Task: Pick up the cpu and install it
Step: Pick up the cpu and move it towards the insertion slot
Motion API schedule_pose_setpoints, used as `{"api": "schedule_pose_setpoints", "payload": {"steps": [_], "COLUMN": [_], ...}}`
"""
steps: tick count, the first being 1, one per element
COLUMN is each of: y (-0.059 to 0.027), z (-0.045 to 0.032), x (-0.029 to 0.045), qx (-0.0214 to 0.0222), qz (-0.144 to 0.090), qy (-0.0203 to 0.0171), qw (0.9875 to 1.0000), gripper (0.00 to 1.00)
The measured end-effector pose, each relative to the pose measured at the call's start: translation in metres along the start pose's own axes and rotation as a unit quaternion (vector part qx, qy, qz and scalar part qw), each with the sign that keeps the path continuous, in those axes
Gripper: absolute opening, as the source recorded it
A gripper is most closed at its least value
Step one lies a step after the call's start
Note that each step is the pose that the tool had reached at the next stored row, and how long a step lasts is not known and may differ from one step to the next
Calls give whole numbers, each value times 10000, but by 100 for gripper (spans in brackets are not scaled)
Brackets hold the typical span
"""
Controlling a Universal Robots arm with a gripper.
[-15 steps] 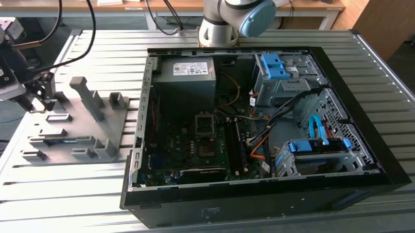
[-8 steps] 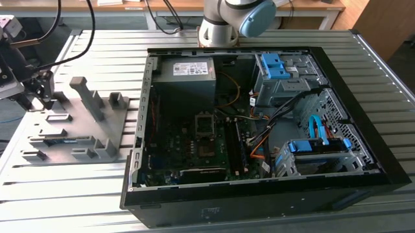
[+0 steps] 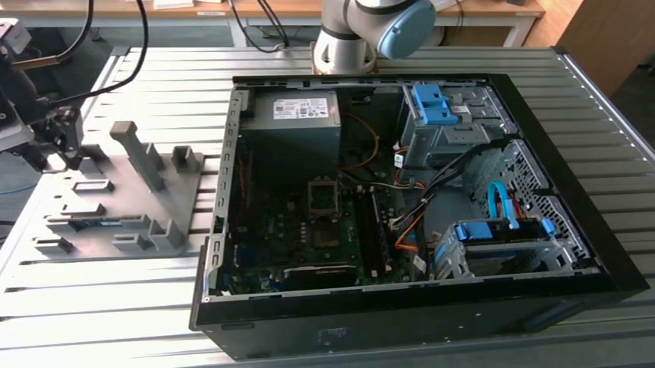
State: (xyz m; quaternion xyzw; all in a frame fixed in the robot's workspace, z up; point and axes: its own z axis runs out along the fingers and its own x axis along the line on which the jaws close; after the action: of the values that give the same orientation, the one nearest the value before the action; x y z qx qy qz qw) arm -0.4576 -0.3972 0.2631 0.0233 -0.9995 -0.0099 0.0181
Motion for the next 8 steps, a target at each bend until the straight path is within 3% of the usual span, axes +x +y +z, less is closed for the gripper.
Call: {"api": "schedule_pose_setpoints", "payload": {"steps": [8], "y": [2], "z": [-93], "x": [4], "qx": [0], "qz": [0], "qy": [0], "qw": [10000], "gripper": [47]}}
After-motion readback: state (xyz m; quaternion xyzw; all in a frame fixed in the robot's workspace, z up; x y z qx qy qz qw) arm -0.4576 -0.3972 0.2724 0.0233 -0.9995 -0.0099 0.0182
